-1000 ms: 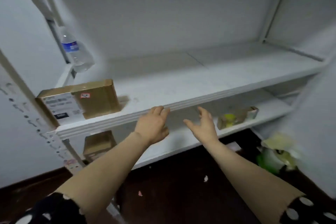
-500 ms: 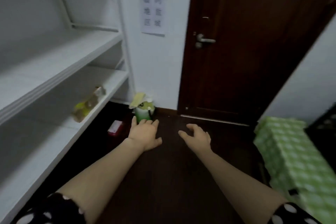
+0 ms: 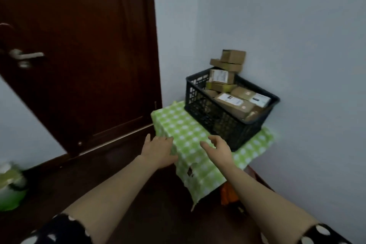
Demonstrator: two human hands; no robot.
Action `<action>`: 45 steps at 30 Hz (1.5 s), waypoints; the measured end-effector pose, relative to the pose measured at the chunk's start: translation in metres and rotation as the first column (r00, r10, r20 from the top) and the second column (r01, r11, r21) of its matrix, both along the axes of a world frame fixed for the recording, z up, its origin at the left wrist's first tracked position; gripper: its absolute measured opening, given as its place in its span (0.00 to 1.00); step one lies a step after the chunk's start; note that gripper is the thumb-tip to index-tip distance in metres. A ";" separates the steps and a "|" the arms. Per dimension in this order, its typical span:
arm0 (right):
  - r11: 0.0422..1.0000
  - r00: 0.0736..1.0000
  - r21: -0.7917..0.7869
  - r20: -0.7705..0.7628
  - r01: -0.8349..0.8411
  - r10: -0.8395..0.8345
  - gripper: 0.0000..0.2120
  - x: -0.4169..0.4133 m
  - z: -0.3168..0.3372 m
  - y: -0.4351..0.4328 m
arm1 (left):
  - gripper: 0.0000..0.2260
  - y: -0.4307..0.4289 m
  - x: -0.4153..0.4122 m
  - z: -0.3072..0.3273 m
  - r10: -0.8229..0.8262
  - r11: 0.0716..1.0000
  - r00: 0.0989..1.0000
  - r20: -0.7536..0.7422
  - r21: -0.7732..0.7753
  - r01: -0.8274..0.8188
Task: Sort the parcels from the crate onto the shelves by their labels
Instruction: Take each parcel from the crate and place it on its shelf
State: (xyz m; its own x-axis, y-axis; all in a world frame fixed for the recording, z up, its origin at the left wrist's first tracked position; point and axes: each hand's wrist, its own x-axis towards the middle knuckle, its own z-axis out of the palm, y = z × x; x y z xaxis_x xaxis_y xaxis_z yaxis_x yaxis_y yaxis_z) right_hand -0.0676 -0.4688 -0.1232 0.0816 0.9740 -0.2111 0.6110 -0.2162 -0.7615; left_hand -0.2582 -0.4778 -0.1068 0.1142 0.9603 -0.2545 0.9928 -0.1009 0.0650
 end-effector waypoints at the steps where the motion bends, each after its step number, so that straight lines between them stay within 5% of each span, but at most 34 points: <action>1: 0.999 0.999 -0.008 -0.031 0.032 -0.032 0.28 0.016 0.000 0.010 | 0.29 0.016 0.015 -0.001 -0.031 1.000 1.000 -0.001 0.005 0.031; 7: 0.983 0.976 -0.054 -0.124 0.176 -0.182 0.26 0.081 -0.011 0.066 | 0.29 0.111 0.081 -0.012 -0.161 0.987 0.986 0.033 -0.008 0.161; 16: 0.905 0.899 -0.041 -0.100 0.424 -0.426 0.18 0.122 -0.013 0.194 | 0.18 0.276 0.132 -0.028 -0.100 0.991 0.918 0.382 -0.042 0.126; 26: 0.787 0.797 -0.247 -0.084 0.565 -0.598 0.11 0.164 -0.051 0.293 | 0.18 0.417 0.185 -0.051 0.014 0.982 0.920 0.391 -0.179 0.062; 33: 0.761 0.784 -0.377 -0.127 0.529 -0.608 0.14 0.181 -0.087 0.334 | 0.25 0.464 0.226 -0.089 0.217 0.931 0.936 0.278 -0.348 -0.112; 38: 0.702 0.679 -0.442 -0.243 0.558 -0.693 0.15 0.182 -0.101 0.336 | 0.24 0.470 0.239 -0.099 0.288 0.910 0.916 0.278 -0.376 -0.172; 45: 0.702 0.542 -0.170 -0.520 0.691 -0.660 0.32 0.166 -0.061 0.344 | 0.30 0.464 0.221 -0.044 0.435 0.900 0.711 0.552 -0.293 -0.323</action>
State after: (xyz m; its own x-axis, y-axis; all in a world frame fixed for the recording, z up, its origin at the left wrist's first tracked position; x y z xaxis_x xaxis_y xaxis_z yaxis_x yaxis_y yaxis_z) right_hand 0.0983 -0.1245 -0.1846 0.6168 0.6866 -0.3849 -0.1816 -0.3517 -0.9183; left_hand -0.0376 -0.0140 -0.1507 -0.0704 0.9062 -0.4169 0.6983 0.3432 0.6281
